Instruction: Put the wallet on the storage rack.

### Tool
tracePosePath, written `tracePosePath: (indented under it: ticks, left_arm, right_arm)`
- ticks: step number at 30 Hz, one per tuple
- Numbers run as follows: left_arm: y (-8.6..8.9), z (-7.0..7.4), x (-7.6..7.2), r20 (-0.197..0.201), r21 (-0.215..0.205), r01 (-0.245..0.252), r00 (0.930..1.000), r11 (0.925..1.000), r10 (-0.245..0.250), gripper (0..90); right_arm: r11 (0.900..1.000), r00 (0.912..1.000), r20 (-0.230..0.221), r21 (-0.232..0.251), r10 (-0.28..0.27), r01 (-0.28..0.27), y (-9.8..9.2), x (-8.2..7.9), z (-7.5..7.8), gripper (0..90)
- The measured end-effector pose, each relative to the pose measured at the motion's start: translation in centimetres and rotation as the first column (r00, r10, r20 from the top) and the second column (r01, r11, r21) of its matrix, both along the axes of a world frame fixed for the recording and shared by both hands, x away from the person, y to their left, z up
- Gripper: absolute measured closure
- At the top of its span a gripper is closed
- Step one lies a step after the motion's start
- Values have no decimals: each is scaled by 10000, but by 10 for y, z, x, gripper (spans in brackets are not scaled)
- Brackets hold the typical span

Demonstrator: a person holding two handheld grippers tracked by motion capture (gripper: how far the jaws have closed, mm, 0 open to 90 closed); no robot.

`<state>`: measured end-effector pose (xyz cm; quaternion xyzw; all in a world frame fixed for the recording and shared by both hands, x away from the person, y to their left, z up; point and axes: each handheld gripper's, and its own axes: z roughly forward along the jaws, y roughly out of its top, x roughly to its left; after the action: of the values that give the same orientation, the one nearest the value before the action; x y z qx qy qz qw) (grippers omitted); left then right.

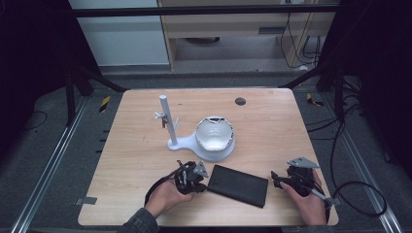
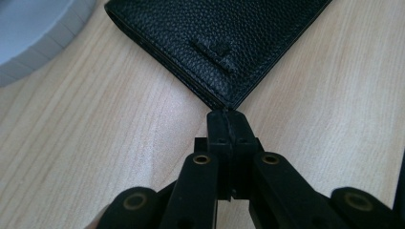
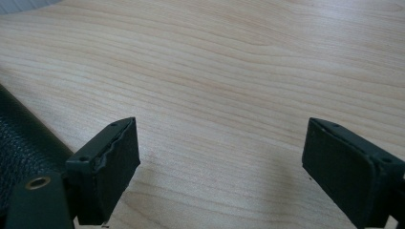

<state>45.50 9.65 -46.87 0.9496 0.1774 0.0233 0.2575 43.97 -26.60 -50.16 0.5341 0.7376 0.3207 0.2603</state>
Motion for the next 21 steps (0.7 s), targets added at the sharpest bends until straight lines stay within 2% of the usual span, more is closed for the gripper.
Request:
tracePosePath:
  ticks: [1, 5, 7, 9, 11, 13, 16, 19, 21]
  left_arm:
    - [0, 1, 0, 35, -35, -16, 10000, 10000, 16, 896]
    - [1, 6, -1, 40, -665, -191, 9998, 9976, 194, 895]
    - [0, 6, -2, 116, -704, -168, 9998, 9974, 177, 895]
    - [-1, 6, -1, 108, -870, -244, 9996, 9959, 255, 895]
    - [-3, 6, 0, 76, -1007, -268, 9996, 9946, 277, 895]
    - [-4, 6, 2, 76, -1120, -309, 9995, 9932, 319, 895]
    - [-5, 8, 5, 35, -1324, -457, 9989, 9901, 466, 894]
    - [-7, 12, 6, 103, -1384, -444, 9989, 9894, 462, 891]
    - [-9, 15, 7, 189, -1337, -449, 9987, 9900, 478, 886]
  right_arm:
    - [10000, 10000, -22, 67, -21, 21, 0, 0, 0, 126]
    - [9999, 9999, 156, 134, 31, -33, 1, -2, 4, 126]
    - [9995, 9995, 284, 276, 145, -153, 4, -5, 8, 130]
    - [9953, 9959, 682, 724, 600, -649, 8, -11, 16, 142]
    - [9876, 9905, 879, 1066, 1059, -1150, 15, -18, 22, 143]
    - [9816, 9824, 1029, 958, 1556, -1655, 24, -27, 28, 142]
    - [9659, 9657, 1185, 907, 2311, -2423, 40, -37, 40, 136]
    - [9466, 9426, 1357, 651, 3051, -3158, 55, -44, 52, 119]
    - [9341, 9292, 1264, 412, 3472, -3546, 65, -46, 57, 100]
